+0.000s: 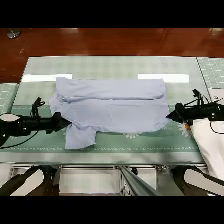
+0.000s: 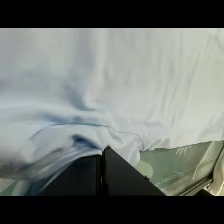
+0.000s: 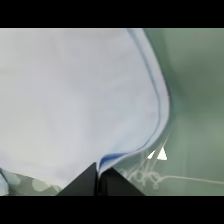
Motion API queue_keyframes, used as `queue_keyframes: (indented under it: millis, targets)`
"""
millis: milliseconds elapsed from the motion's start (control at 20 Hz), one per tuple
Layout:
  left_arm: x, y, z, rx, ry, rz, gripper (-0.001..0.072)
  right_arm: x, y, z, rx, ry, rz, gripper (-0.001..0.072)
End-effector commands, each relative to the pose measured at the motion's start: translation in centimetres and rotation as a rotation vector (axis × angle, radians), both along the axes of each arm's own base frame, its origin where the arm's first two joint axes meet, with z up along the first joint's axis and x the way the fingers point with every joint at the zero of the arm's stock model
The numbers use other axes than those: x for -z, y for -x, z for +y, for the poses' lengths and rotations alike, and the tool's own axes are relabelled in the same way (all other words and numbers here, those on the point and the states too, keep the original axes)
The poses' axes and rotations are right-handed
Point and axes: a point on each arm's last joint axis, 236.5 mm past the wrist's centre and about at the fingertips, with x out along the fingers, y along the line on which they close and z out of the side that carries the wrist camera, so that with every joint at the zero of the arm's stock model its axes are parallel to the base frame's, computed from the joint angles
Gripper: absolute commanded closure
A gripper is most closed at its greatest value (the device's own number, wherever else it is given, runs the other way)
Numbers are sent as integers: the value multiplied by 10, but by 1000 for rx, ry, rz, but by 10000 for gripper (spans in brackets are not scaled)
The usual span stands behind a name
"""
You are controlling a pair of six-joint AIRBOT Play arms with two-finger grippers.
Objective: Fold the shirts.
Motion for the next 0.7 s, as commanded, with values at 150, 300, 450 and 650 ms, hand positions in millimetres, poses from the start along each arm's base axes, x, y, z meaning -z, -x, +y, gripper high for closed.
queue_keyframes:
  millis: [150, 300, 450, 650]
  targets:
    - [-59, -84, 33, -57, -110, -241, 680, -42, -59, -21, 27, 45, -149, 695]
    - [-69, -121, 44, -93, -151, -286, 681, -53, -92, -18, 43, -13, -202, 694]
    - [-56, -155, 38, -86, -140, -256, 681, -47, -126, -6, 13, -9, -222, 694]
    - [-42, -203, 37, -121, -102, -203, 681, -38, -177, -6, 77, 3, -232, 694]
